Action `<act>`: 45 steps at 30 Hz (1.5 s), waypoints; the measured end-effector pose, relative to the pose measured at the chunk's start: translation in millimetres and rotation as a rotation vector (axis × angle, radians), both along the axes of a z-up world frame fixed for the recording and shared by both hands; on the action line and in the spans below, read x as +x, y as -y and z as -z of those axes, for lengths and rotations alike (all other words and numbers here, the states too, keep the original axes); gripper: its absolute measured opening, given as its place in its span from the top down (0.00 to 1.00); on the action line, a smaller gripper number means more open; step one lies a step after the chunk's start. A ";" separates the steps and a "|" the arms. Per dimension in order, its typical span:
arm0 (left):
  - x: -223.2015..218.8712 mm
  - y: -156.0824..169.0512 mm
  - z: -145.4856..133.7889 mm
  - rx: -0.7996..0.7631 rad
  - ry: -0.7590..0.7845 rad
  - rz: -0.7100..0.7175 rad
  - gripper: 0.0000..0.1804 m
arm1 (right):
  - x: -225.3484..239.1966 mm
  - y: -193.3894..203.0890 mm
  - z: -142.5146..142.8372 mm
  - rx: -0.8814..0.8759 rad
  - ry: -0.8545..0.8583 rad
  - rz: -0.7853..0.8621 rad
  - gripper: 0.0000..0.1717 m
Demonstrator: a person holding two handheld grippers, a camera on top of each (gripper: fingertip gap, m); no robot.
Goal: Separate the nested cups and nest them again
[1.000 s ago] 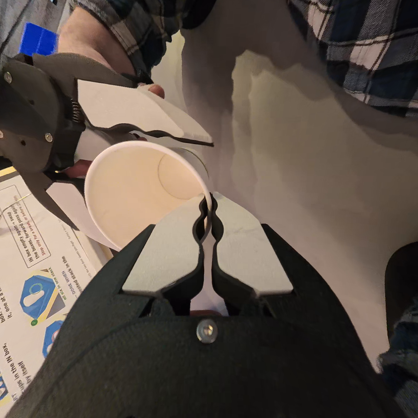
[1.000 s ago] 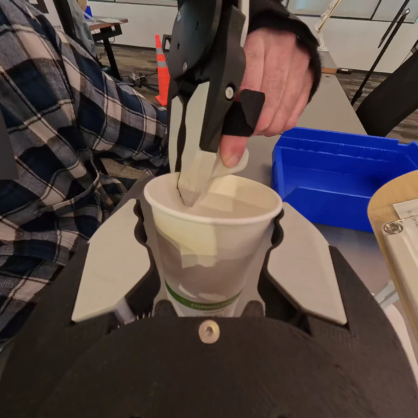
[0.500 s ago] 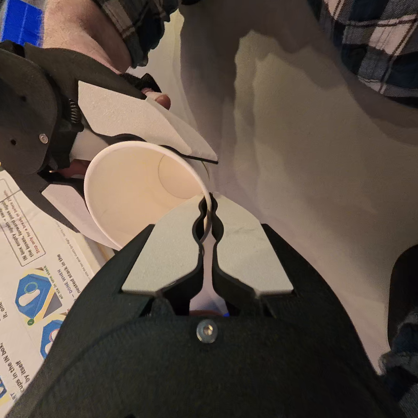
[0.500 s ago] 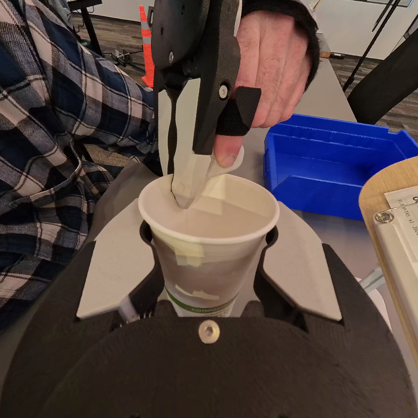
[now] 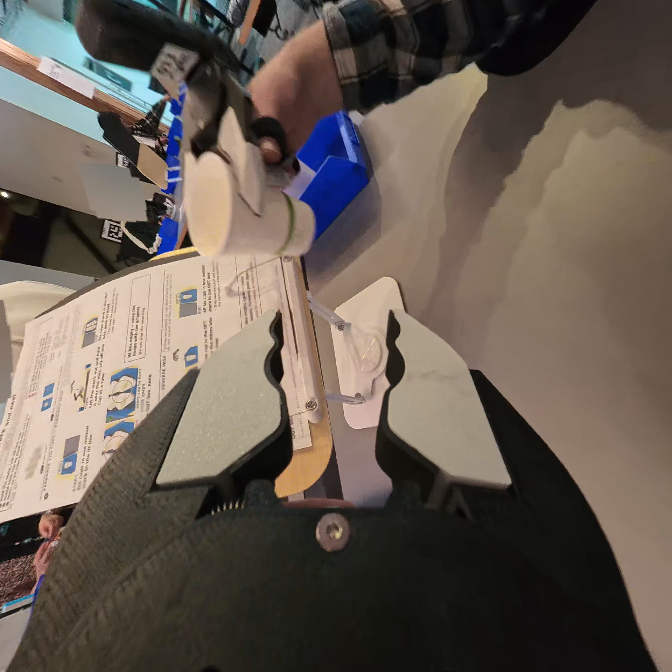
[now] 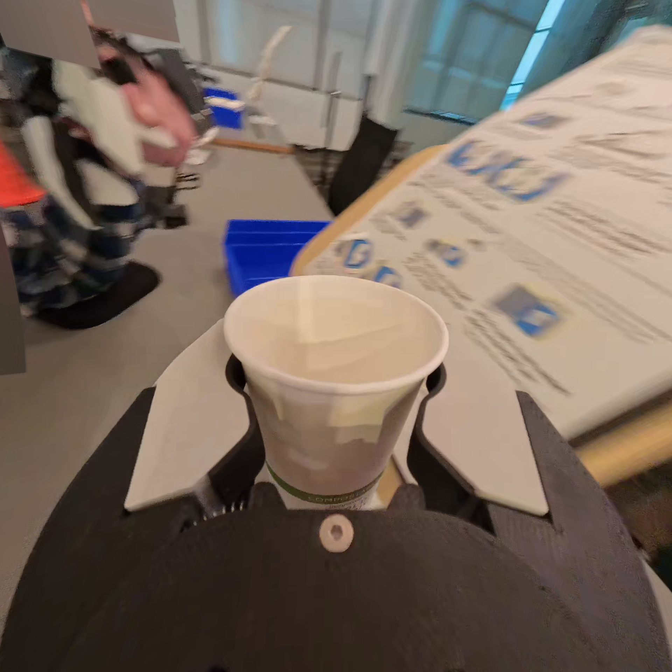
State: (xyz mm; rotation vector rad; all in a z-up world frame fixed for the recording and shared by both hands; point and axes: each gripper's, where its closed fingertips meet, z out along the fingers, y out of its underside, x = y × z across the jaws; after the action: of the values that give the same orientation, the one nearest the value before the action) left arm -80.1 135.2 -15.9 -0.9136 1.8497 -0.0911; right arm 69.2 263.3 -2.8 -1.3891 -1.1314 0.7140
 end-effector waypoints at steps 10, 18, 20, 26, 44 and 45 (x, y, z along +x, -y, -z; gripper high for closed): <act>10.2 -7.4 16.7 0.006 -0.053 0.000 0.74 | 223.6 -91.7 -24.5 0.113 -0.247 0.680 0.42; 10.2 -8.6 18.5 0.004 -0.059 -0.005 0.74 | 278.3 -102.9 -4.1 0.101 -0.248 0.833 0.42; 10.0 -8.9 19.2 0.001 -0.060 -0.004 0.74 | 280.7 -106.2 3.1 0.104 -0.224 0.846 0.42; 8.7 -12.2 21.7 0.000 -0.071 -0.017 0.74 | 287.3 -118.9 27.6 0.083 -0.213 0.882 0.41; 8.8 -15.4 27.3 -0.011 -0.093 -0.024 0.74 | 297.4 -122.2 40.3 0.049 -0.224 0.906 0.30; 8.8 -15.5 27.6 -0.013 -0.093 -0.024 0.74 | 297.6 -121.7 38.8 0.051 -0.228 0.905 0.28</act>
State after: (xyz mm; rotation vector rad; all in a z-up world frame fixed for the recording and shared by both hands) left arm -71.3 150.7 -43.5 -0.9627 1.9253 -0.0464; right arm 366.8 385.0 -41.5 -1.5341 -0.2603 0.1690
